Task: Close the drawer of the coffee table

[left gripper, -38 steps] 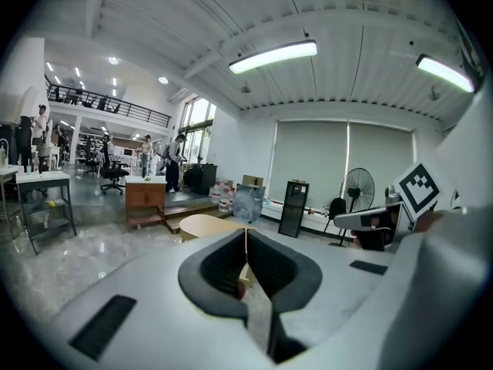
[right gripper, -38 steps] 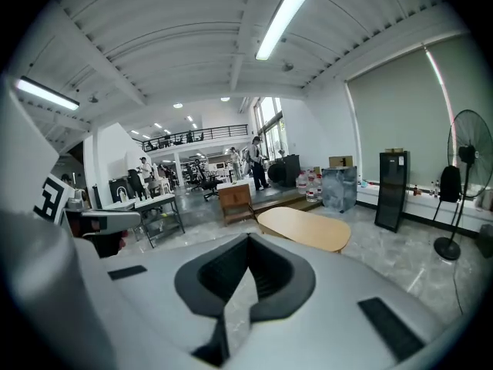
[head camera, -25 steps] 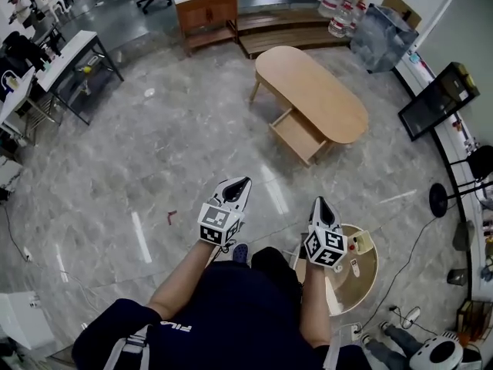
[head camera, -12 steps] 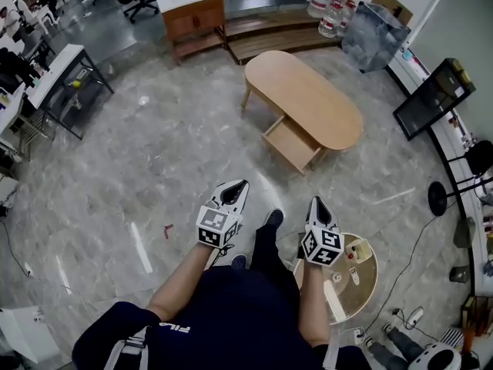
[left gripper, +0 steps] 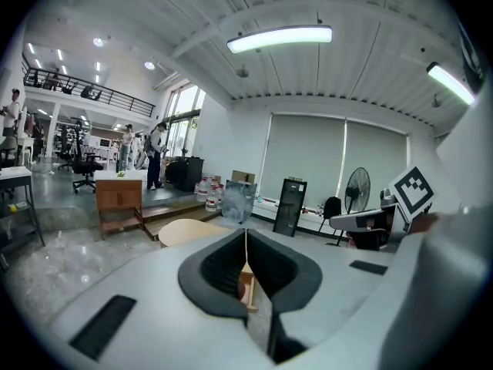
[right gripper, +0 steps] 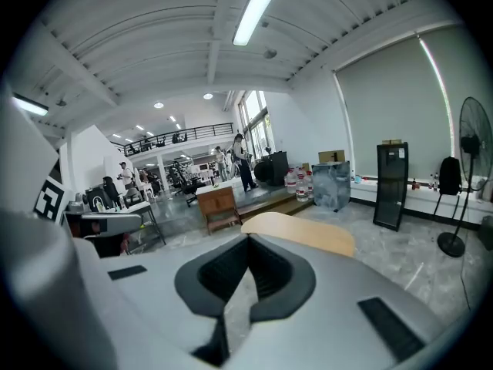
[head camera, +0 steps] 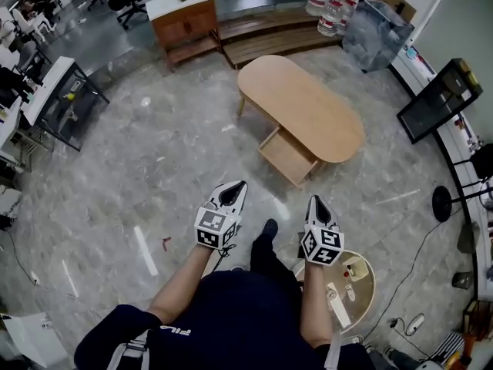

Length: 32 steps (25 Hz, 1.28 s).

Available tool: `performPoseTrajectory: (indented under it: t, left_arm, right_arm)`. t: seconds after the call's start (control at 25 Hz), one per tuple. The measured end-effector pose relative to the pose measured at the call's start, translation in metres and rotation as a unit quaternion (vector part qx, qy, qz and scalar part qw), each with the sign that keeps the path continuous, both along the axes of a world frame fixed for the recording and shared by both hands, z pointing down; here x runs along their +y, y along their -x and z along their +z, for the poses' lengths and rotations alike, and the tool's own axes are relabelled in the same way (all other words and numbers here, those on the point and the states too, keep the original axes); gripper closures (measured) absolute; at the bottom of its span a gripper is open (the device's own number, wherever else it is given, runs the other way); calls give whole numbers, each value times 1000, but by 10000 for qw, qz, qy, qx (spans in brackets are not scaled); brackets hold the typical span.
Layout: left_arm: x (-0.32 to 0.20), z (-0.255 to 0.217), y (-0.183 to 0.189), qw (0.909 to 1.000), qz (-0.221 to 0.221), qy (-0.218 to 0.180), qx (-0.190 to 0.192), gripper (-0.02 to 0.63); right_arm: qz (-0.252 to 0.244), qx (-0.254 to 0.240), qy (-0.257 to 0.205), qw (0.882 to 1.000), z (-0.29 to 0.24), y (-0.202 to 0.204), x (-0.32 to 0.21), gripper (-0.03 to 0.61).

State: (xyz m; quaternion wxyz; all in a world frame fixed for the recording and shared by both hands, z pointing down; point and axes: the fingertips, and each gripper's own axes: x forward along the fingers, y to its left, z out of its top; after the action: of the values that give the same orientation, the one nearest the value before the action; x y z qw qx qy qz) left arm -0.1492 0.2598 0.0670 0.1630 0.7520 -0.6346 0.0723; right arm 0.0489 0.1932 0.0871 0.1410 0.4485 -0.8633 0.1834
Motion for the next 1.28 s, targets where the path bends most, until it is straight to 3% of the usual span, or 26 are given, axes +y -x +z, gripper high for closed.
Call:
performPoseTrajectory:
  t: [0.64, 1.28]
  left_arm:
    - [-178, -4, -24, 9995, 16, 254, -180, 583]
    - [-255, 4, -21, 9984, 389, 338, -233, 583]
  right_arm:
    - [-160, -157, 184, 9996, 6, -15, -185, 551]
    - [66, -256, 441, 9987, 25, -6, -241, 551]
